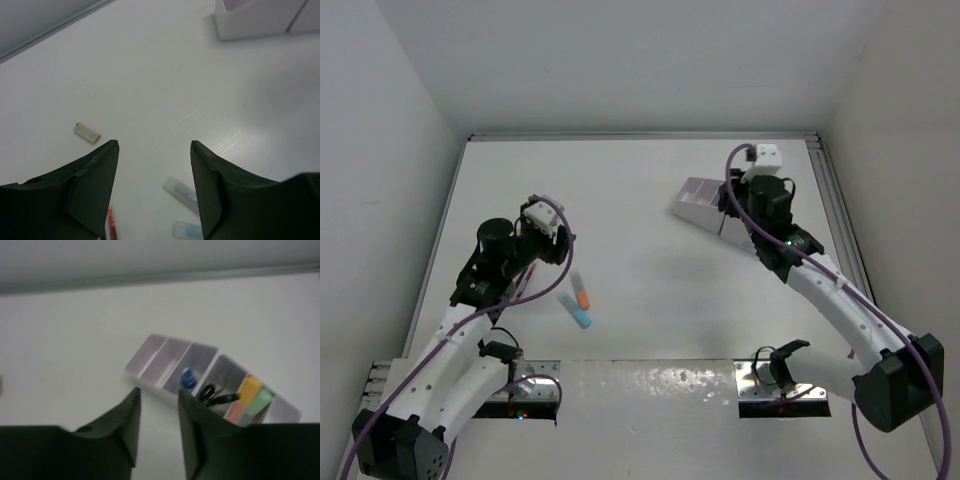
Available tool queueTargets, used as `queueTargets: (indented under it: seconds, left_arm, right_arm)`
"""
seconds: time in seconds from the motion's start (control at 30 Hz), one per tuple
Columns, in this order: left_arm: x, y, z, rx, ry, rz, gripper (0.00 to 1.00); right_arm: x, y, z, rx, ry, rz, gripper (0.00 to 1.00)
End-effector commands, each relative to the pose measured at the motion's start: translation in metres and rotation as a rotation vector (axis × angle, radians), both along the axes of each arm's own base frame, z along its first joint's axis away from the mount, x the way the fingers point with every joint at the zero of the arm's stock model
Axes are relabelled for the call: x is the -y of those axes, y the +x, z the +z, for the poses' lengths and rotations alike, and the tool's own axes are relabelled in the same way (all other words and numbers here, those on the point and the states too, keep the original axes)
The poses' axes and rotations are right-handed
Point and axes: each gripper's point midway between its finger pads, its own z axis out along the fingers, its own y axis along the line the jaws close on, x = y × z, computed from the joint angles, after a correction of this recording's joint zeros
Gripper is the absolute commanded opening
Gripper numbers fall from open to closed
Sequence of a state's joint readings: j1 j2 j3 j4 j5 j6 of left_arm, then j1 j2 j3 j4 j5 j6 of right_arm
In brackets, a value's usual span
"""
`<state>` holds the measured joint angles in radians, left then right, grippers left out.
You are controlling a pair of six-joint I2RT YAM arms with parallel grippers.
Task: Sort the stationery into containers
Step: Pick up the pen from the center of the board.
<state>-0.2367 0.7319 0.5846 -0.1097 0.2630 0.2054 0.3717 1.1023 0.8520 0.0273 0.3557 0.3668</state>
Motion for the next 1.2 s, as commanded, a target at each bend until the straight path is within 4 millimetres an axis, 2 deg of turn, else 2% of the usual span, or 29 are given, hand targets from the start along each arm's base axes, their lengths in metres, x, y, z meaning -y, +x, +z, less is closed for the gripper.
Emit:
queueTargets:
  seconds: [0.0, 0.03, 0.07, 0.1, 0.13, 0.17, 0.2, 0.27, 0.3, 0.33, 0.4, 0.53, 0.63, 0.73, 0.87, 0.97, 1.17]
  left_arm:
    - [0.006, -0.012, -0.036, -0.029, 0.236, -0.204, 0.56]
    - [0.007, -0.025, -0.055, -0.054, 0.345, -0.320, 0.56]
    - [0.007, -0.029, -0.060, -0.061, 0.394, -0.379, 0.57]
    - [0.004, -0.046, -0.084, -0.158, 0.445, -0.454, 0.57]
    - [0.004, -0.052, -0.090, -0.098, 0.559, -0.586, 0.58]
    - [0.003, -0.060, -0.099, -0.090, 0.618, -0.667, 0.59]
    - [-0.001, -0.078, -0.114, -0.130, 0.662, -0.753, 0.60]
    - [-0.001, -0.089, -0.125, -0.014, 0.787, -0.935, 0.61]
    - [-0.001, -0.098, -0.131, -0.005, 0.806, -0.995, 0.62]
    - [0.003, -0.101, -0.134, 0.062, 0.832, -1.065, 0.65]
    - [0.009, -0.102, -0.138, 0.089, 0.826, -1.119, 0.67]
    - [0.012, -0.108, -0.158, 0.057, 0.872, -1.248, 0.64]
    - [0.007, -0.117, -0.178, 0.035, 0.933, -1.327, 0.61]
    - [0.006, -0.119, -0.188, -0.003, 0.939, -1.357, 0.60]
    - [0.013, -0.112, -0.190, -0.007, 0.922, -1.349, 0.59]
    - [0.013, -0.113, -0.196, -0.027, 0.925, -1.352, 0.55]
    - [-0.001, -0.122, -0.214, -0.090, 0.974, -1.407, 0.47]
  right_arm:
    - [-0.040, -0.025, -0.057, -0.228, -0.070, 0.157, 0.40]
    - [-0.058, -0.032, -0.066, -0.259, -0.072, 0.202, 0.44]
    - [-0.066, -0.038, -0.076, -0.296, -0.083, 0.224, 0.47]
    - [-0.075, -0.041, -0.083, -0.317, -0.088, 0.248, 0.47]
    - [-0.092, -0.048, -0.096, -0.354, -0.101, 0.291, 0.48]
    - [-0.100, -0.052, -0.101, -0.369, -0.111, 0.317, 0.48]
    - [-0.109, -0.055, -0.104, -0.377, -0.119, 0.339, 0.49]
    - [-0.127, -0.063, -0.113, -0.392, -0.154, 0.386, 0.50]
    - [-0.136, -0.068, -0.115, -0.392, -0.168, 0.412, 0.51]
    - [-0.139, -0.069, -0.120, -0.403, -0.178, 0.419, 0.51]
    - [-0.148, -0.073, -0.122, -0.401, -0.187, 0.443, 0.51]
    - [-0.150, -0.079, -0.125, -0.406, -0.214, 0.452, 0.51]
    - [-0.140, -0.083, -0.127, -0.401, -0.230, 0.430, 0.51]
    - [-0.132, -0.087, -0.131, -0.403, -0.238, 0.413, 0.51]
    - [-0.126, -0.092, -0.133, -0.400, -0.232, 0.400, 0.51]
    - [-0.122, -0.094, -0.134, -0.400, -0.229, 0.392, 0.52]
    - [-0.114, -0.097, -0.136, -0.401, -0.237, 0.376, 0.51]
